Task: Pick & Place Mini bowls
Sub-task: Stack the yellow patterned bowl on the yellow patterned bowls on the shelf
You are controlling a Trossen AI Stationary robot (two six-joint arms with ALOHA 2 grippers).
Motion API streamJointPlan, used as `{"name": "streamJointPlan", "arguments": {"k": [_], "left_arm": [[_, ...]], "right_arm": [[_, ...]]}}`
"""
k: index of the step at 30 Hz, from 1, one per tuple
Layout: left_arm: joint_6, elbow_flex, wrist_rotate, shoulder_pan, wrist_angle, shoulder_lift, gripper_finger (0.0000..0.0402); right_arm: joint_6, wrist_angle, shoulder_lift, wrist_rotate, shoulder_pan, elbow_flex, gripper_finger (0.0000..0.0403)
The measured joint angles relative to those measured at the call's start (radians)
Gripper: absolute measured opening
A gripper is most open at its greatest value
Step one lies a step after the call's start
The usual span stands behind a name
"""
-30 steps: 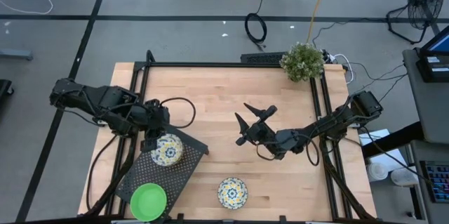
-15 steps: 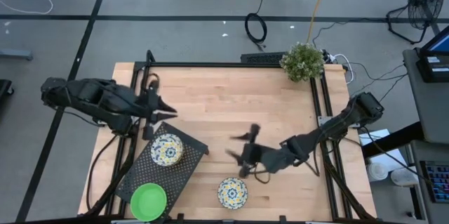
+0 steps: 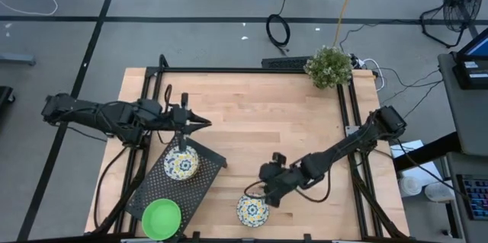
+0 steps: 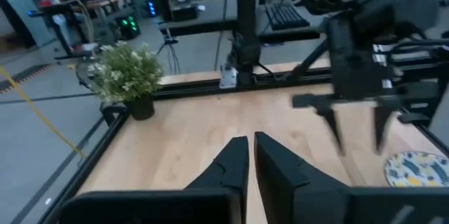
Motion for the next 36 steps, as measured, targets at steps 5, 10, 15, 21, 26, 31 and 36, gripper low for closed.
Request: {"name": "streamJointPlan", "arguments": {"k": [5,10,15,21,26,31,36], "left_arm": [[-0.006,-0.012,-0.001,0.014,0.023,0.007,0.001],[-0.007,-0.013,-0.001,0.013,0.04,0.006,0.0005],[-0.003,-0.013,-0.001,0.014,0.043,0.006,0.003],[-0.003,-0.013,-0.001,0.014,0.035,0.006,0.0047],[-0.003,-0.013,-0.002,0.014,0.034,0.006,0.0049],[-0.003,-0.013,-0.003,0.014,0.034,0.006,0.0049],[0.007,-0.013,-0.003,0.014,0.037,0.006,0.0049]], "right_arm": [[0.128,-0.065,0.042,-0.156,0.018,0.002,0.0208],[0.175,-0.048,0.083,-0.263,0.004,0.003,0.0208],[0.192,-0.042,0.094,-0.324,-0.014,0.001,0.0208],[0.205,-0.012,0.078,-0.335,-0.024,0.003,0.0208],[0.204,0.02,0.077,-0.365,-0.023,0.003,0.0208],[0.181,0.054,0.08,-0.388,-0.021,0.003,0.0208],[0.182,0.023,0.113,-0.397,-0.029,0.001,0.0208]]}}
